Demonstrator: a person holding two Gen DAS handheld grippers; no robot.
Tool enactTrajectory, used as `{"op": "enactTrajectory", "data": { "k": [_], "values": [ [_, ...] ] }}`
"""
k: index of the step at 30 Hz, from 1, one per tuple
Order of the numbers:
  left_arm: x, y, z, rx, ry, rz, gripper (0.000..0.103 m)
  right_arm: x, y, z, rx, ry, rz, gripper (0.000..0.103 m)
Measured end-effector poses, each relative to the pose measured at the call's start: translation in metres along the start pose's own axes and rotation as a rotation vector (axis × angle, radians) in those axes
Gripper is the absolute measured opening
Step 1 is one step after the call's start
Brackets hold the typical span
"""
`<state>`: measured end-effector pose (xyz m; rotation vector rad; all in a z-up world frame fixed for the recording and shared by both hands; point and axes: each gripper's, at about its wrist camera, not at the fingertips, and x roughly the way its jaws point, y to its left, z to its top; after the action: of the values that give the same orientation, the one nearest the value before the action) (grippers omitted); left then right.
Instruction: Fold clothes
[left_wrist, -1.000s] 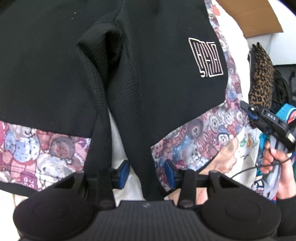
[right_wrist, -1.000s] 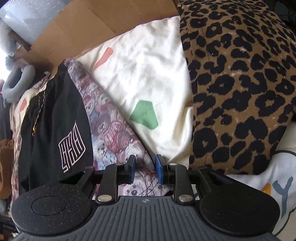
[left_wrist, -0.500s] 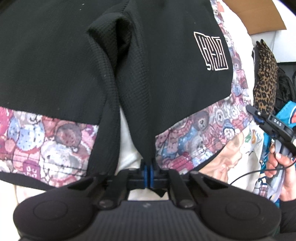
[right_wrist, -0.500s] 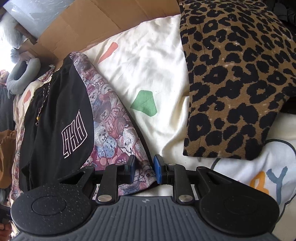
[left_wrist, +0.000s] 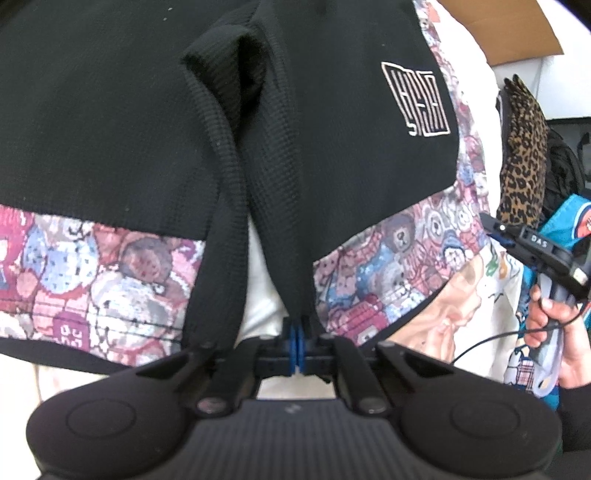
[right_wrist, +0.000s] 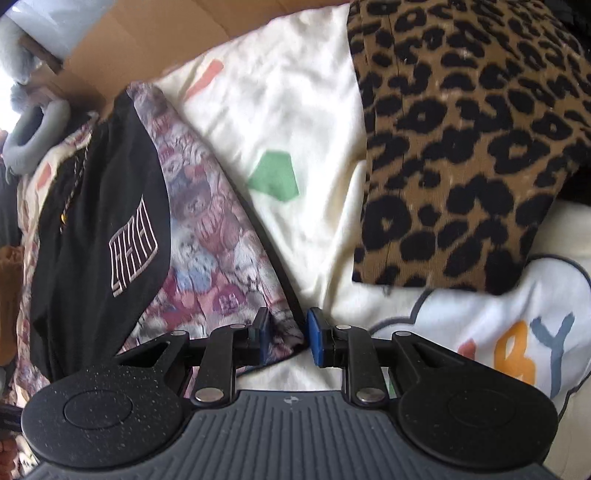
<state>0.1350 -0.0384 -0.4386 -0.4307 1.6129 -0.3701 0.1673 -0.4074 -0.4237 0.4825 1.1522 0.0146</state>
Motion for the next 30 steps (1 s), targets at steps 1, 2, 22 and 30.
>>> {"op": "enactTrajectory", "data": {
  "k": [1,2,22,30],
  "values": [
    [-0.001,0.000,-0.001,0.002,-0.001,-0.003,0.001,-0.002,0.001,0.000,-0.010,0.001,-0.004,0.009],
    [-0.002,-0.001,-0.001,0.004,-0.001,-0.006,0.001,-0.004,0.002,0.001,-0.021,0.000,-0.007,0.006],
    [-0.029,-0.022,0.006,0.059,-0.025,-0.223,0.001,-0.082,0.044,0.038,-0.215,-0.131,-0.173,0.002],
    [-0.013,-0.021,0.008,0.063,-0.004,-0.217,0.001,-0.074,0.042,0.046,-0.234,-0.134,-0.233,0.003]
  ]
}}
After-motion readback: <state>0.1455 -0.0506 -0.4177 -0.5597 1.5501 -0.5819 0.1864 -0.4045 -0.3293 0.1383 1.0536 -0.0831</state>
